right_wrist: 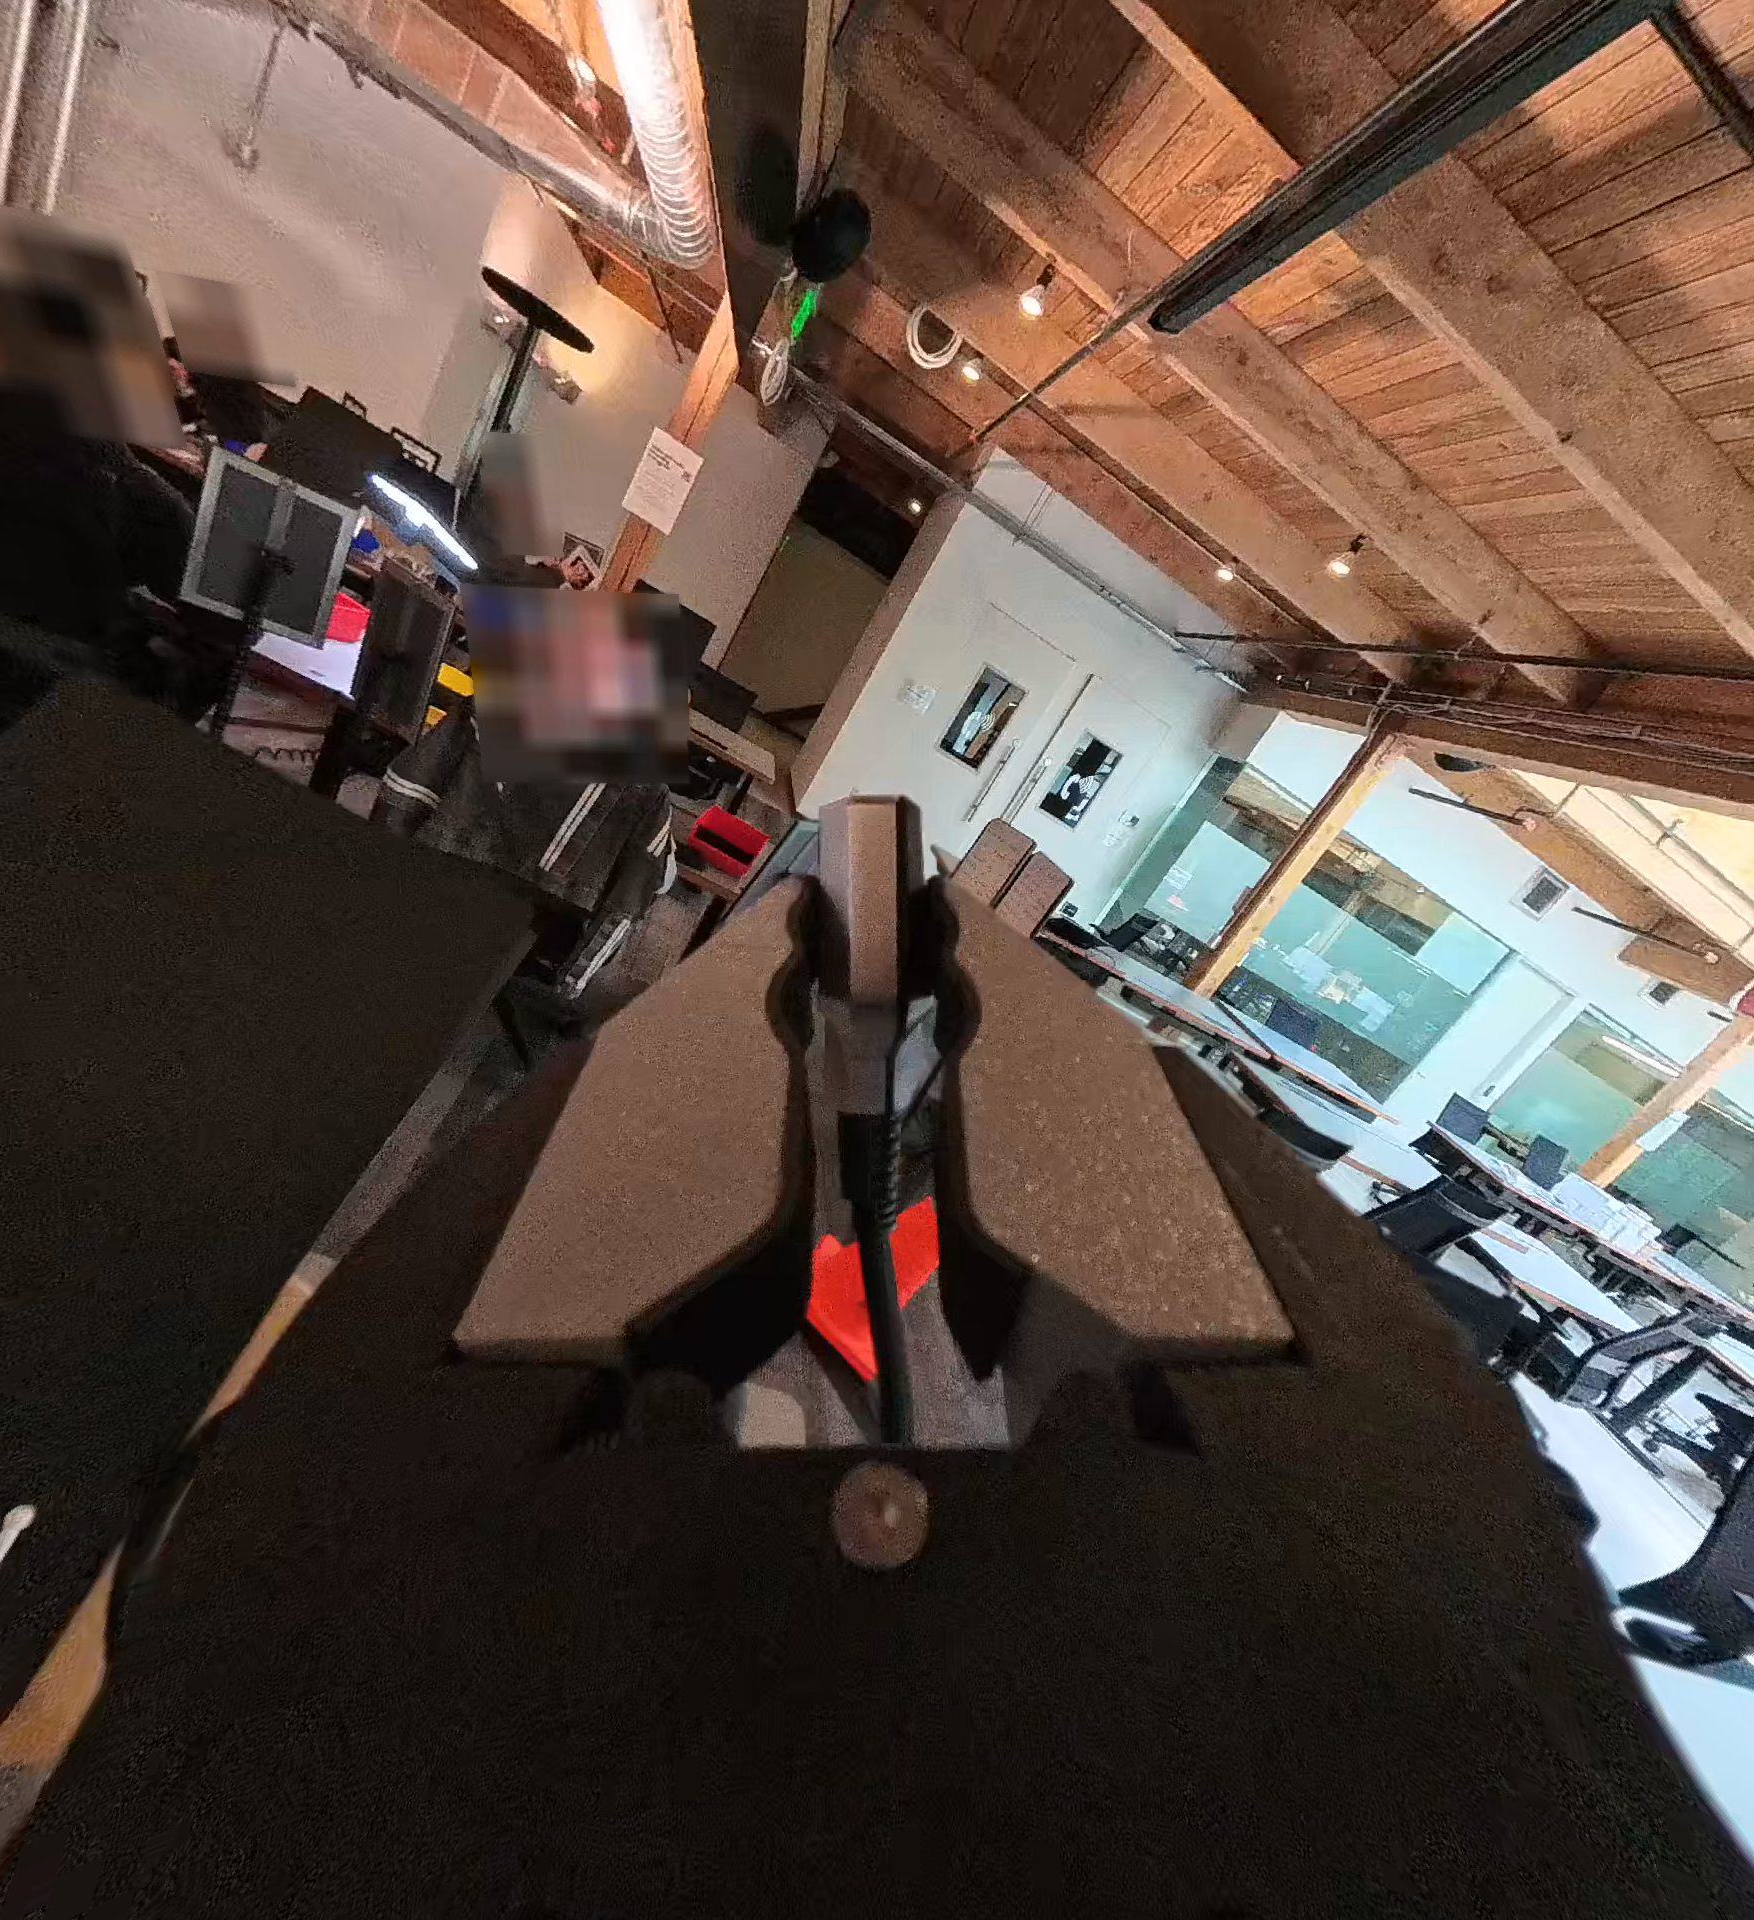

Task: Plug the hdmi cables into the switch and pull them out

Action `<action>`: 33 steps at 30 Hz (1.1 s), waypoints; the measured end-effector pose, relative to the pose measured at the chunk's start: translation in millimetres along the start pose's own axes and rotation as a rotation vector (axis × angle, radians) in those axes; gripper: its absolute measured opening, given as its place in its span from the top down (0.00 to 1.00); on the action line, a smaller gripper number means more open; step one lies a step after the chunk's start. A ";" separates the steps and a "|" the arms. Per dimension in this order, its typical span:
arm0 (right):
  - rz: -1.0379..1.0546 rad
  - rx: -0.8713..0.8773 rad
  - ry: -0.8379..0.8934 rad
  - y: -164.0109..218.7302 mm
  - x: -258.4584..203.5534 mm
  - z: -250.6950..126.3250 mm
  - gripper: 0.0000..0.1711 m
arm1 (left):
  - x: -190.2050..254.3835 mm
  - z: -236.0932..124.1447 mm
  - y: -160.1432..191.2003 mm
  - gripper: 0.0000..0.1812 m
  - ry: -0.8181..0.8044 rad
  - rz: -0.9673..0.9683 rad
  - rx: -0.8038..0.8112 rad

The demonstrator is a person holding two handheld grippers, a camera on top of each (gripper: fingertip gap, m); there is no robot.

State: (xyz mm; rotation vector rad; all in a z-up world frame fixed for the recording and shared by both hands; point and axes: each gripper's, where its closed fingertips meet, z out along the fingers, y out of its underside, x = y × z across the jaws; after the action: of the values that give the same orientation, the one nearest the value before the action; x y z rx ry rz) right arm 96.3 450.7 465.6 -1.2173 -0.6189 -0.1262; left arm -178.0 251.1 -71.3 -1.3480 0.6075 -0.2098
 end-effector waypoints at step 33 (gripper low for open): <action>-0.592 -0.724 -1.066 440.8 -346.2 -105.2 0.80 | 13.1 2.7 12.7 0.96 0.022 0.073 -0.068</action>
State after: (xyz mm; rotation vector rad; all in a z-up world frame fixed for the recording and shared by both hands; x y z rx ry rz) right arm 30.0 434.9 -100.5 -1.7331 -1.9905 -0.2028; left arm -168.3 250.0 -86.9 -1.3880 0.6861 -0.1462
